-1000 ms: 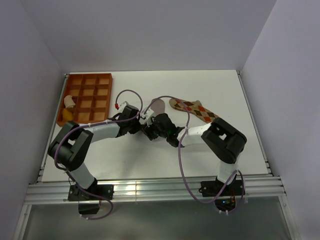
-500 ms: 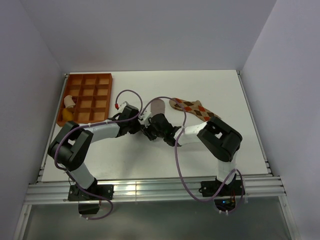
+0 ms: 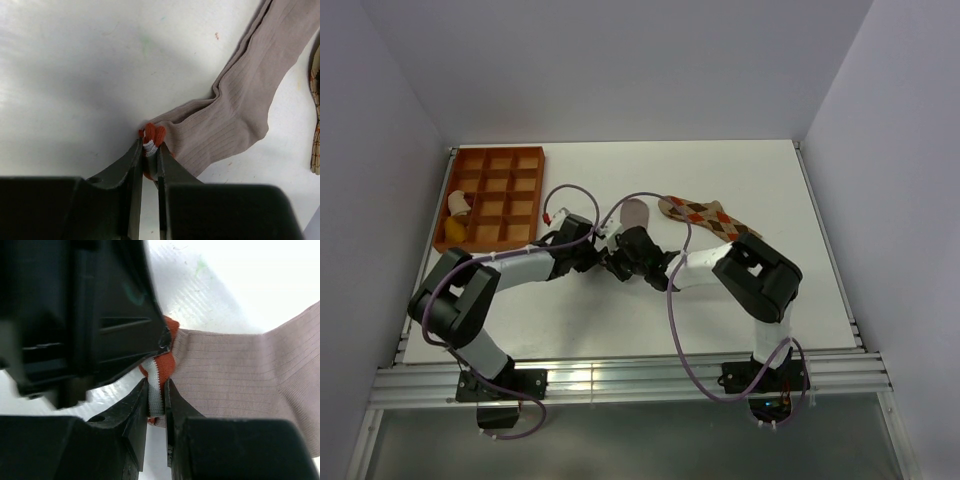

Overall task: Roll the socks
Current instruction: Roll the sock at the center of the board.

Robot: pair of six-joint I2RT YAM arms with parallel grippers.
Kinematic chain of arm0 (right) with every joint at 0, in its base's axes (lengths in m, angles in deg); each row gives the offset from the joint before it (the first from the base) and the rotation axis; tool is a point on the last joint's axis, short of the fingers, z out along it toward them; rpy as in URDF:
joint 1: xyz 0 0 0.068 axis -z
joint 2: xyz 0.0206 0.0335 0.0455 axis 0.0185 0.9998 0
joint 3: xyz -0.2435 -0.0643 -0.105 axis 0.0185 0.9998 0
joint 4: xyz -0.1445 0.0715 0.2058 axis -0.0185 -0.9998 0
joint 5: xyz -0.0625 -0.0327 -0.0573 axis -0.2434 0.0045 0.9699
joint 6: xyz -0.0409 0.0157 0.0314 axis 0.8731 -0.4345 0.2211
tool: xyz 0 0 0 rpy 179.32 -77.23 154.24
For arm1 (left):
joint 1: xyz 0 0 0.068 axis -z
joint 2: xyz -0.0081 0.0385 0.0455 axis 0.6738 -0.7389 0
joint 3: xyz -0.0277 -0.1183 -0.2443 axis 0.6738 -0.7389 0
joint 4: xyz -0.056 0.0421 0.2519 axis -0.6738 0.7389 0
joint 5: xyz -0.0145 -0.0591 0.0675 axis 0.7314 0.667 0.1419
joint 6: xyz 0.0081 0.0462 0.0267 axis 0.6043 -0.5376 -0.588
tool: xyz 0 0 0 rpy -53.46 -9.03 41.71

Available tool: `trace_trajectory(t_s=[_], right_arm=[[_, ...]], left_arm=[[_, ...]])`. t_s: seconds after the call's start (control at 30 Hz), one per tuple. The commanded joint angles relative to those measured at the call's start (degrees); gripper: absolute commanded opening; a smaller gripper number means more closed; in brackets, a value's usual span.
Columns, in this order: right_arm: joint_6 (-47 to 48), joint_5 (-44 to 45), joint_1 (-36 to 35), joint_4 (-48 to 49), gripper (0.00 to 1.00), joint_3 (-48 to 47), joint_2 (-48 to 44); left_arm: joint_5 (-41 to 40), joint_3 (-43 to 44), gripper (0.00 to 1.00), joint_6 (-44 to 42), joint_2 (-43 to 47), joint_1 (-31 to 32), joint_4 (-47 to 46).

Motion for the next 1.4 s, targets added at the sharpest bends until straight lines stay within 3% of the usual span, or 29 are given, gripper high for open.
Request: trace_trajectory(t_s=[0.0, 0.4, 0.7, 1.37], right_arm=[[-6.39, -1.46, 1.46, -4.91, 0.00, -1.30, -0.16], [-18.51, -7.60, 6.91, -3.96, 0.00, 0.81, -1.66], [-30.82, -18.94, 13.41, 5.17, 0.00, 5.47, -0.69], [-53.41, -25.18, 19.39, 25.39, 0.00, 14.87, 5.28]], left_arm=[[-1.99, -1.48, 0.19, 2.85, 3.92, -0.01, -0.20], [-3.49, -5.53, 0.51, 5.23, 10.70, -0.10, -3.98], [-0.24, -7.02, 0.47, 5.14, 9.47, -0.01, -8.37], [4.78, -2.63, 0.46, 3.30, -0.81, 1.83, -14.88]])
